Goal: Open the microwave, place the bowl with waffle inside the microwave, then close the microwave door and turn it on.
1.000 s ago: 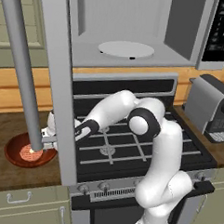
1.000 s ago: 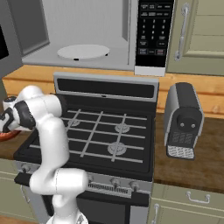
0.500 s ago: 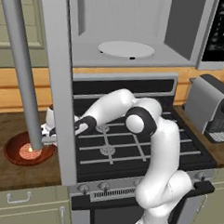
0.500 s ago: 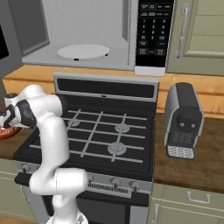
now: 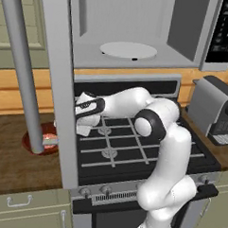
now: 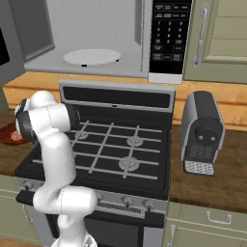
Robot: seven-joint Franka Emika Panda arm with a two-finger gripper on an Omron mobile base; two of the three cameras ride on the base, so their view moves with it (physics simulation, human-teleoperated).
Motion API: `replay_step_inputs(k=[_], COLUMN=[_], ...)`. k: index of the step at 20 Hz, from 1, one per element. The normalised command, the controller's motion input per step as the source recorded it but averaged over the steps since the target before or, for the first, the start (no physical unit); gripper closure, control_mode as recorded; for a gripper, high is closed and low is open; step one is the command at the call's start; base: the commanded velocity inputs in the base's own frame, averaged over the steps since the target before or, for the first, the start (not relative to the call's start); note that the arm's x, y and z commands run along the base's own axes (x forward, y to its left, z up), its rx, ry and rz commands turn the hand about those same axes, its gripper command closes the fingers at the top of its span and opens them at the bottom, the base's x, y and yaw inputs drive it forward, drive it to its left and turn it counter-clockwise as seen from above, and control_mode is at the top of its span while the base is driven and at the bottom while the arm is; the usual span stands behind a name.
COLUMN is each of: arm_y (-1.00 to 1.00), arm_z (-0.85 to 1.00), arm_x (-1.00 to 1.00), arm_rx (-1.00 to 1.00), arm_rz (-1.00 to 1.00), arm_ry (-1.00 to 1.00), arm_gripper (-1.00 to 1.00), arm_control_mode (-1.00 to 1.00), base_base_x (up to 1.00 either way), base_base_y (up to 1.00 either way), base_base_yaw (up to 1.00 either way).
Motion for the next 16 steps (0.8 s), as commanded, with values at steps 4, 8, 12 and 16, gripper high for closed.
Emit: replay_step_inputs(k=[4,8,12,16], arm_y=[-1.00,-1.00,-0.98,-0.73], arm_z=[0.52,0.45,0.86,1.00], arm_x=[0.00,-0.21,-0.28,-0.06], arm_rx=[0.39,0.23,0.08,0.00], arm_rz=[-0.34,-0.38,-0.33,-0.27], arm_ry=[0.00,0.01,0.04,0.00], arm_gripper=[1.00,1.00,1.00,1.00], arm_control_mode=[-1.00,-1.00,-1.00,-1.00], base_base_x=[0.00,0.00,0.00,0.00], base_base_y=[0.00,0.00,0.00,0.00], base_base_yaw=[0.00,0.00,0.00,0.00])
